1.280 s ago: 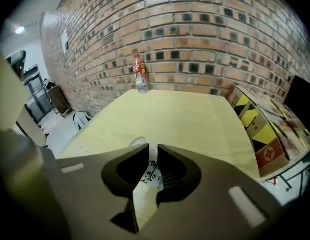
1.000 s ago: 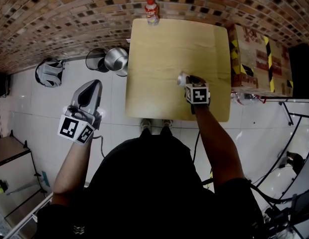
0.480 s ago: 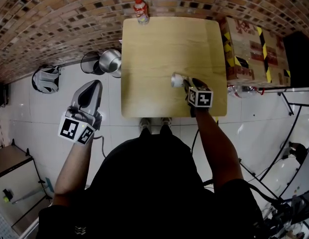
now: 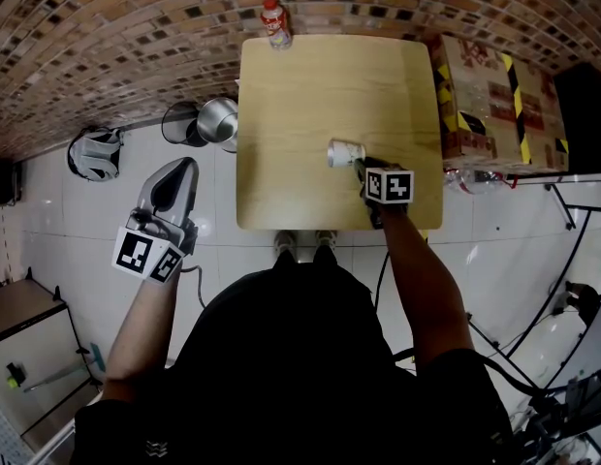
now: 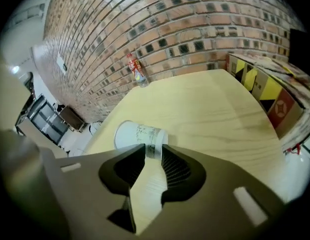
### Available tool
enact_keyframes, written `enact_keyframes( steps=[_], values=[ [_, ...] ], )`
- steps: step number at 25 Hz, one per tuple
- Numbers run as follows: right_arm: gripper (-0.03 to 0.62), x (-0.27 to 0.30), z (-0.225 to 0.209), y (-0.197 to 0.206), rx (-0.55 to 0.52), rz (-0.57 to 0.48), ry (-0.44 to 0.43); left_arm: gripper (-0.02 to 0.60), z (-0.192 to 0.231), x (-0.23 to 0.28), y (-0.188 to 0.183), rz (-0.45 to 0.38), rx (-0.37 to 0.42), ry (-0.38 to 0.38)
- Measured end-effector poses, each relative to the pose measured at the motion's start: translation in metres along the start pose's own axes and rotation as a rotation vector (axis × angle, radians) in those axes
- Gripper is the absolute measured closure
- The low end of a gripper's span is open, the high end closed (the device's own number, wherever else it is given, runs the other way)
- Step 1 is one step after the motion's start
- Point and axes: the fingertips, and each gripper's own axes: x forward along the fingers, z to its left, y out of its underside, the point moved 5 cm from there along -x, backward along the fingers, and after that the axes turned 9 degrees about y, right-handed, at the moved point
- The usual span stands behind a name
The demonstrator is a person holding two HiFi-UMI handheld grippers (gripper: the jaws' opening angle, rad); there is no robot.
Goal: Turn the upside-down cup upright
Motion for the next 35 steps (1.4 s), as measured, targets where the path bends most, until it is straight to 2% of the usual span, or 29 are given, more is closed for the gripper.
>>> enact_keyframes(
  steps=[4, 7, 10, 12, 13, 14, 17, 19, 25, 28, 30, 31, 32, 35],
  values=[
    [0.496, -0.003, 0.001, -0.006, -0.008, -0.035, 0.017, 0.574, -0.002, 0.002, 0.0, 0.001, -0.003, 0.008],
    [0.376, -0.003, 0.001, -0.017, -0.015, -0.068, 0.018, 0.574, -0.002, 0.001, 0.001, 0.002, -0.005, 0.004],
    [0.37, 0.007, 0.004, -0.024, 0.013, -0.036, -0.037, 0.574, -0.001, -0.003, 0.001, 0.005, -0.004, -0.011],
    [0.392, 0.013, 0.005, -0.026, 0.022, -0.016, -0.059, 0.574, 0.0, -0.007, 0.001, 0.007, -0.002, -0.02],
    [0.447, 0.015, 0.006, -0.027, 0.008, -0.012, -0.055, 0.574, 0.001, -0.009, 0.002, 0.008, -0.003, -0.026],
    [0.471, 0.016, 0.007, -0.028, -0.012, -0.01, -0.048, 0.574, 0.002, -0.013, 0.002, 0.009, -0.004, -0.033],
    [0.492, 0.017, 0.013, -0.031, -0.062, -0.01, -0.025, 0.574, 0.007, -0.021, 0.003, 0.011, -0.007, -0.053],
    [0.592, 0.017, 0.014, -0.033, -0.087, -0.017, -0.002, 0.574, 0.006, -0.022, 0.003, 0.012, -0.008, -0.058],
    [0.592, 0.018, 0.016, -0.032, -0.126, -0.039, 0.013, 0.574, 0.006, -0.019, 0.004, 0.011, -0.007, -0.052],
    [0.588, 0.008, 0.023, -0.044, -0.141, -0.137, 0.013, 0.574, 0.005, -0.021, 0.003, 0.009, -0.009, -0.051],
    [0.442, 0.003, 0.034, -0.056, -0.197, -0.186, -0.007, 0.574, 0.005, -0.02, 0.004, 0.012, -0.013, -0.052],
    [0.422, 0.003, 0.04, -0.06, -0.24, -0.19, -0.017, 0.574, 0.004, -0.02, 0.005, 0.014, -0.017, -0.052],
    [0.429, 0.003, 0.048, -0.063, -0.287, -0.187, -0.023, 0.574, 0.004, -0.02, 0.005, 0.016, -0.02, -0.051],
    [0.506, 0.013, 0.068, -0.068, -0.383, -0.183, -0.053, 0.574, 0.002, -0.021, 0.007, 0.022, -0.023, -0.057]
  ],
)
